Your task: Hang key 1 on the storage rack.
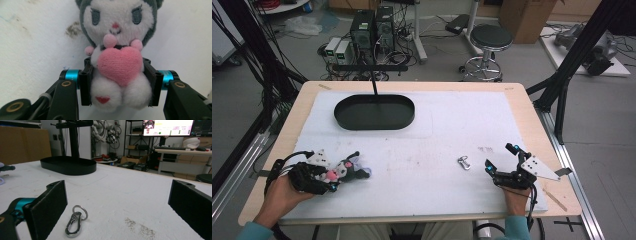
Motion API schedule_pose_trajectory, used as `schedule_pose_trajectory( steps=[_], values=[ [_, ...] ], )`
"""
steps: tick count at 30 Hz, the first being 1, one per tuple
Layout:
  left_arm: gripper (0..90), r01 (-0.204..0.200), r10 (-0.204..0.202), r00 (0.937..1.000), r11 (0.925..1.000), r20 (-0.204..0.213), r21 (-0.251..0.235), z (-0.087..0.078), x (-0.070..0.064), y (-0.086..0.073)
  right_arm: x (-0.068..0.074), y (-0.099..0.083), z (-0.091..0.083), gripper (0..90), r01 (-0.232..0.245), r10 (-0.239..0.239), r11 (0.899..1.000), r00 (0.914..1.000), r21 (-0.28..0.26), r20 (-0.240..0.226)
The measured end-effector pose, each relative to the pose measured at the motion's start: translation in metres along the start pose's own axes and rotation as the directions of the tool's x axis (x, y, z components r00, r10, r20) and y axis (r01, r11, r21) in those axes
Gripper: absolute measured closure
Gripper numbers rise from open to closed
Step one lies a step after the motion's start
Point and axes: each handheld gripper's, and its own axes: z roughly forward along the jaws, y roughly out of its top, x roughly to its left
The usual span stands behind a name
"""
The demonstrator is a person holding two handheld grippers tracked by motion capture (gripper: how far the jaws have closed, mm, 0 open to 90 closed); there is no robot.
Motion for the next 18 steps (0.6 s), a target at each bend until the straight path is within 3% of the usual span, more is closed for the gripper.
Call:
schedule_pose_trajectory(
  steps=[4, 9, 13, 16, 18],
  values=[
    [51.9, 0.042, -0.044, 0.999, 0.9947, -0.013, -0.094, -0.006, 0.004, 0.0, 0.0, 0.0, 0.0, 1.4, -0.002, 0.002, 1.0, 1.0, 0.0, -0.001],
    [52.0, 0.083, -0.098, 0.9937, 0.9711, -0.056, -0.224, -0.013, 0.008, 0.0, 0.0, 0.0, 0.0, 1.4, -0.002, 0.002, 1.0, 1.0, -0.001, 0.0],
    [51.9, 0.115, -0.136, 0.9892, 0.9547, -0.057, -0.274, -0.015, 0.012, 0.0, 0.0, 0.0, 0.0, 1.4, -0.001, 0.001, 1.0, 1.0, 0.0, 0.0],
    [52.0, 0.13, -0.155, 0.986, 0.9466, -0.062, -0.295, -0.017, 0.016, 0.002, 0.0, 0.0, 0.0, 1.4, -0.005, 0.005, 1.0, 1.0, 0.001, 0.001],
    [52.0, 0.154, -0.179, 0.9824, 0.9358, -0.052, -0.317, -0.018, 0.019, 0.004, 0.001, 0.0, 0.0, 1.4, -0.006, 0.006, 1.0, 1.0, 0.001, 0.001]
  ],
)
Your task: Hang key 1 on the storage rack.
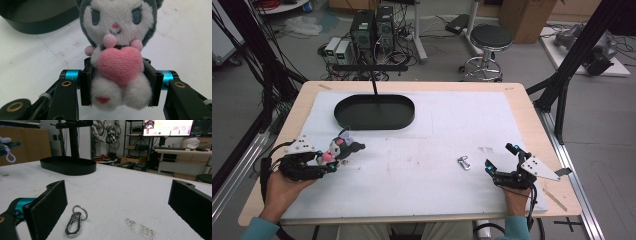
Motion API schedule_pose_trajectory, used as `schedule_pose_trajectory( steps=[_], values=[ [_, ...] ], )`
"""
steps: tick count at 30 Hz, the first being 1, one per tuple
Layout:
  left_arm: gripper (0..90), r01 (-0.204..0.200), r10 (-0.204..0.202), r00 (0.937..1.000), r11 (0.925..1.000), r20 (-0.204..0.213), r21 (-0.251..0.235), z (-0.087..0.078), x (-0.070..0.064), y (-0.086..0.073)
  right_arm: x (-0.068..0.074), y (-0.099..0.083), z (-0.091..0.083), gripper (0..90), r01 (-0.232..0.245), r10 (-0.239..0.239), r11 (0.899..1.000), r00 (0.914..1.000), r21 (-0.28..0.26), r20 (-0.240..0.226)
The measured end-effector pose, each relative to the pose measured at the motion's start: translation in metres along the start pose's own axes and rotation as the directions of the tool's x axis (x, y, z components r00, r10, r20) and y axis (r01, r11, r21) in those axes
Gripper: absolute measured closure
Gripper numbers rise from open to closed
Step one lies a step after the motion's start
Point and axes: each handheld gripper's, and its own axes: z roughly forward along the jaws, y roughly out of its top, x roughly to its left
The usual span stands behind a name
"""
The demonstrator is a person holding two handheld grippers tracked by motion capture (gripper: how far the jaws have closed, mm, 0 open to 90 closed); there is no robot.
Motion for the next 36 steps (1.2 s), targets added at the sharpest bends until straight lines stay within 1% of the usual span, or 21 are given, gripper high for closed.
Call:
schedule_pose_trajectory(
  steps=[1, 4, 6, 7, 10, 12, 13, 17, 20, 22, 24, 26, 27, 31, 36],
  values=[
    [52.0, 0.007, -0.007, 1.0, 0.9999, -0.003, -0.008, -0.001, 0.001, 0.001, 0.0, 0.0, 0.0, 1.4, 0.002, -0.002, 1.0, 1.0, 0.0, 0.0],
    [51.9, 0.01, -0.011, 0.9999, 0.9997, -0.014, -0.023, -0.002, 0.003, 0.006, 0.0, 0.0, 0.0, 1.4, 0.002, -0.002, 1.0, 1.0, 0.0, 0.0],
    [51.9, 0.03, -0.031, 0.9993, 0.9982, -0.021, -0.052, -0.003, 0.004, 0.01, 0.0, 0.0, 0.0, 1.4, 0.002, -0.002, 1.0, 1.0, -0.001, 0.0],
    [52.0, 0.036, -0.037, 0.9991, 0.9976, -0.019, -0.06, -0.003, 0.006, 0.011, 0.0, 0.0, 0.0, 1.4, 0.002, -0.002, 1.0, 1.0, 0.0, 0.0],
    [52.0, 0.049, -0.052, 0.9979, 0.995, -0.038, -0.087, -0.005, 0.009, 0.016, 0.0, 0.0, 0.0, 1.4, 0.001, -0.001, 1.0, 1.0, -0.001, 0.0],
    [52.0, 0.06, -0.066, 0.9965, 0.9919, -0.051, -0.112, -0.006, 0.012, 0.02, 0.0, 0.0, 0.0, 1.4, -0.001, 0.001, 1.0, 1.0, -0.002, -0.001],
    [52.0, 0.062, -0.07, 0.9955, 0.9908, -0.065, -0.12, -0.007, 0.014, 0.023, -0.001, 0.0, 0.0, 1.4, 0.001, -0.001, 1.0, 1.0, -0.004, 0.0],
    [52.1, 0.077, -0.094, 0.9909, 0.9831, -0.097, -0.167, -0.012, 0.022, 0.034, -0.001, 0.0, 0.0, 1.4, 0.004, -0.003, 1.0, 1.0, -0.008, 0.002],
    [52.2, 0.077, -0.1, 0.9879, 0.9808, -0.118, -0.179, -0.015, 0.029, 0.043, -0.001, 0.0, 0.0, 1.4, 0.001, -0.001, 1.0, 1.0, -0.006, 0.0],
    [52.2, 0.08, -0.106, 0.9849, 0.9801, -0.137, -0.181, -0.016, 0.034, 0.049, -0.001, 0.0, 0.0, 1.4, 0.003, -0.003, 1.0, 1.0, -0.009, 0.001],
    [52.2, 0.084, -0.112, 0.9816, 0.9811, -0.154, -0.174, -0.017, 0.038, 0.055, -0.001, 0.0, 0.0, 1.4, 0.0, 0.0, 1.0, 1.0, -0.005, -0.001],
    [52.2, 0.085, -0.117, 0.9785, 0.979, -0.17, -0.186, -0.017, 0.041, 0.06, -0.001, 0.0, 0.0, 1.4, 0.001, -0.001, 1.0, 1.0, -0.009, 0.001],
    [52.2, 0.086, -0.12, 0.9774, 0.9785, -0.174, -0.187, -0.017, 0.042, 0.063, -0.001, 0.0, 0.0, 1.4, 0.001, -0.001, 1.0, 1.0, -0.009, 0.001],
    [52.2, 0.075, -0.11, 0.974, 0.9813, -0.198, -0.177, -0.015, 0.047, 0.071, -0.001, 0.0, 0.0, 1.4, 0.001, -0.001, 1.0, 1.0, -0.009, 0.001],
    [52.2, 0.087, -0.125, 0.97, 0.9793, -0.208, -0.183, -0.014, 0.053, 0.081, -0.001, 0.0, 0.0, 1.4, -0.001, 0.001, 1.0, 1.0, -0.007, 0.001]
  ],
)
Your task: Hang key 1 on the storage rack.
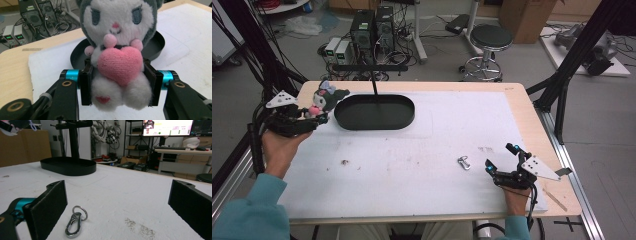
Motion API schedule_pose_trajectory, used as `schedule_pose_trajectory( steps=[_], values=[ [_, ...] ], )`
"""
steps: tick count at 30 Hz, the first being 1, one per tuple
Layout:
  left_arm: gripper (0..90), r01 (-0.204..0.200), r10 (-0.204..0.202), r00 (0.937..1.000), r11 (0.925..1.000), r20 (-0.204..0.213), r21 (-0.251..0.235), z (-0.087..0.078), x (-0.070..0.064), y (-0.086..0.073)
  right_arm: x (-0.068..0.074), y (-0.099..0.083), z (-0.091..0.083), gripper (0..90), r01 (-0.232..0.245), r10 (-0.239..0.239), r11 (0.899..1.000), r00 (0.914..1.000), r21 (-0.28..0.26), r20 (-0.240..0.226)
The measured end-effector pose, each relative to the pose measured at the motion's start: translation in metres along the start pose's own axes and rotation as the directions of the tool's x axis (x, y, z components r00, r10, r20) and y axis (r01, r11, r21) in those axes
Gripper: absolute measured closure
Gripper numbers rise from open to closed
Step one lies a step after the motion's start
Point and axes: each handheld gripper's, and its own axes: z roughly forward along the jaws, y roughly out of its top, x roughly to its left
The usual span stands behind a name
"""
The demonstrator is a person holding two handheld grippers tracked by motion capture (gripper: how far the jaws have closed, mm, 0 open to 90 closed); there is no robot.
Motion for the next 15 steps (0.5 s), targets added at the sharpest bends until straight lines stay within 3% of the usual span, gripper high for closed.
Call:
schedule_pose_trajectory(
  steps=[6, 15],
  values=[
    [52.3, 0.013, -0.013, 0.9996, 0.9994, -0.024, 0.031, 0.005, 0.006, 0.014, 0.0, 0.0, 0.0, 1.4, -0.003, 0.003, 1.0, 1.0, 0.0, 0.0],
    [52.3, 0.032, -0.029, 0.9975, 0.9988, -0.065, 0.037, 0.016, 0.015, 0.034, 0.0, 0.0, 0.0, 1.4, -0.003, 0.003, 1.0, 1.0, 0.0, -0.001]
  ],
)
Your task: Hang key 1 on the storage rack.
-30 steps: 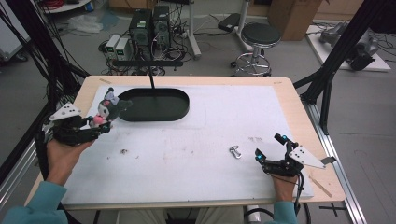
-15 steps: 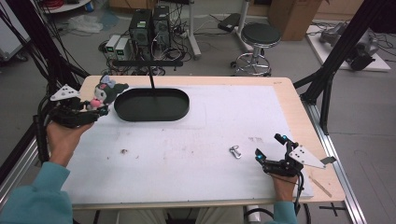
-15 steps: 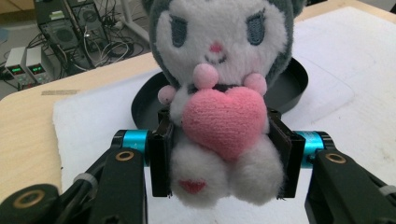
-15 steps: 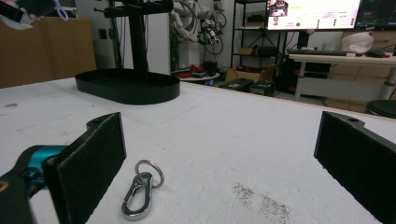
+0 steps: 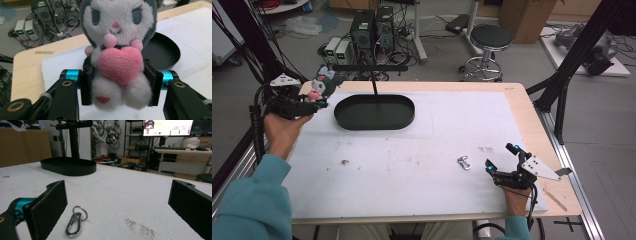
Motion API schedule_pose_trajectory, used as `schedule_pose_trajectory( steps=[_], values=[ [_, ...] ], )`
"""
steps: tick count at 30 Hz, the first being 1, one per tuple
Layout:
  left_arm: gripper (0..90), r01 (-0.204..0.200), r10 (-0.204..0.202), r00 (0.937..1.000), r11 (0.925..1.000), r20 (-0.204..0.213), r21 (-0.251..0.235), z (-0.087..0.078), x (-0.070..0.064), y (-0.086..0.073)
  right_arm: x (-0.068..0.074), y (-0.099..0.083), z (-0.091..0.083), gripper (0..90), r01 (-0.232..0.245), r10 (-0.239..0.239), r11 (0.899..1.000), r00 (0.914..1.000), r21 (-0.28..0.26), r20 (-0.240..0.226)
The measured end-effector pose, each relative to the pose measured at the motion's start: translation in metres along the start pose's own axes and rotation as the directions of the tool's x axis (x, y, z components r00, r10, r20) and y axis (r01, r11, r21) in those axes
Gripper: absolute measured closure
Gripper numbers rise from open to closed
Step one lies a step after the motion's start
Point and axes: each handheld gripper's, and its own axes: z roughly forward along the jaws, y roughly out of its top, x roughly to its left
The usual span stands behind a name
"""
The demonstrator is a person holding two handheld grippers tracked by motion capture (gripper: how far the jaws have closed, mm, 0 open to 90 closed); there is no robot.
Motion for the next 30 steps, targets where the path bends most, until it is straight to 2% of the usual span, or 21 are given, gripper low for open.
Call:
schedule_pose_trajectory(
  steps=[11, 23, 30],
  values=[
    [52.3, -0.001, 0.002, 0.9995, 1.0, -0.032, 0.009, 0.011, 0.002, 0.017, 0.0, 0.0, 0.0, 1.4, -0.001, 0.001, 1.0, 1.0, 0.0, -0.001],
    [52.3, -0.013, 0.017, 0.9972, 0.9985, -0.073, 0.054, 0.02, 0.005, 0.019, 0.0, 0.0, 0.0, 1.4, -0.001, 0.001, 1.0, 1.0, -0.002, -0.001],
    [52.3, 0.001, 0.003, 0.9966, 0.9986, -0.082, 0.053, 0.025, 0.008, 0.02, 0.0, 0.0, 0.0, 1.4, -0.001, 0.001, 1.0, 1.0, -0.001, -0.001]
  ],
)
